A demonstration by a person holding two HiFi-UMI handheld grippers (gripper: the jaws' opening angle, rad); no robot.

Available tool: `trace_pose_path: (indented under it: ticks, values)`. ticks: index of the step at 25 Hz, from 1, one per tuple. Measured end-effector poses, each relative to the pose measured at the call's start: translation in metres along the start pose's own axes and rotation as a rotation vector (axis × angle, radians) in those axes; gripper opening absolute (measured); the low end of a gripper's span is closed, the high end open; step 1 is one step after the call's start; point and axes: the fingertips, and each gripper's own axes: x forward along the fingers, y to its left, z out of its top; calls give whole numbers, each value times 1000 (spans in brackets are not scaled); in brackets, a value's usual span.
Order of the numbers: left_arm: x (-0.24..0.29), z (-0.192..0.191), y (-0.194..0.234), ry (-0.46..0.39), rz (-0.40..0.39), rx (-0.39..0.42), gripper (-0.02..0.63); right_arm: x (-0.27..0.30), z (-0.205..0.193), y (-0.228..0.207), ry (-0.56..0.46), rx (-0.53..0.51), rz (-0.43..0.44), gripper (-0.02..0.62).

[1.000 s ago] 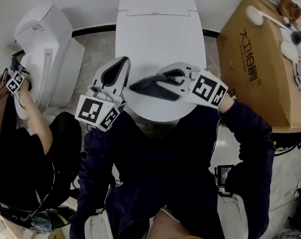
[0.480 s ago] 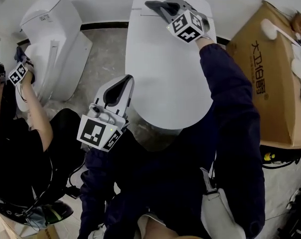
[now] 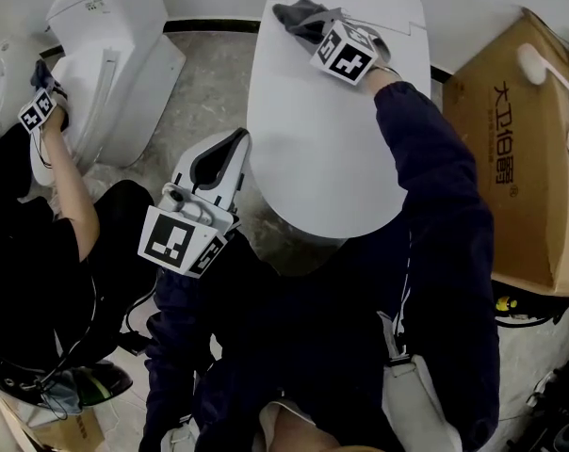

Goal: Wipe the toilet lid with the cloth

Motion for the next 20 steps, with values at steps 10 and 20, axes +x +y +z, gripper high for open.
trace_pose_path:
  ticks: [10, 20]
  values:
    - [16, 2, 2, -25, -54, 0, 16, -74, 29, 122, -62, -43, 206, 58]
    - [26, 6, 11, -50, -57, 0, 16, -164, 62, 264, -106, -60, 428, 58]
